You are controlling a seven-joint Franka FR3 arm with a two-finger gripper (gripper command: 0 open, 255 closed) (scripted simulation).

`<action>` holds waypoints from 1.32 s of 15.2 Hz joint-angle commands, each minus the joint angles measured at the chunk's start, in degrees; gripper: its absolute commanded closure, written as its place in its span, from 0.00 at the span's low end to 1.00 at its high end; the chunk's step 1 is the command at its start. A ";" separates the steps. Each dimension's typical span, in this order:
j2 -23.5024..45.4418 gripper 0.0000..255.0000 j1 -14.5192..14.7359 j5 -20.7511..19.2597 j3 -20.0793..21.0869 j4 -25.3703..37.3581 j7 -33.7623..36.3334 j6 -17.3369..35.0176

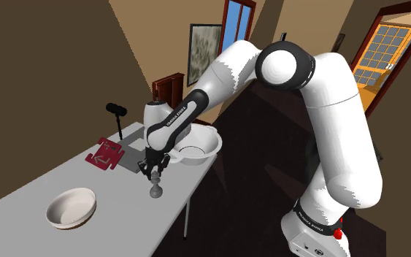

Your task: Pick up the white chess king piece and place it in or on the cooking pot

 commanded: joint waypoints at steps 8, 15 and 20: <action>-5.50 1.00 -0.77 0.96 0.92 -0.96 -0.13 -4.51; -9.51 1.00 -1.30 1.76 1.55 -0.98 -0.26 -8.45; -12.15 1.00 -1.63 2.32 1.93 -0.62 -0.34 -11.42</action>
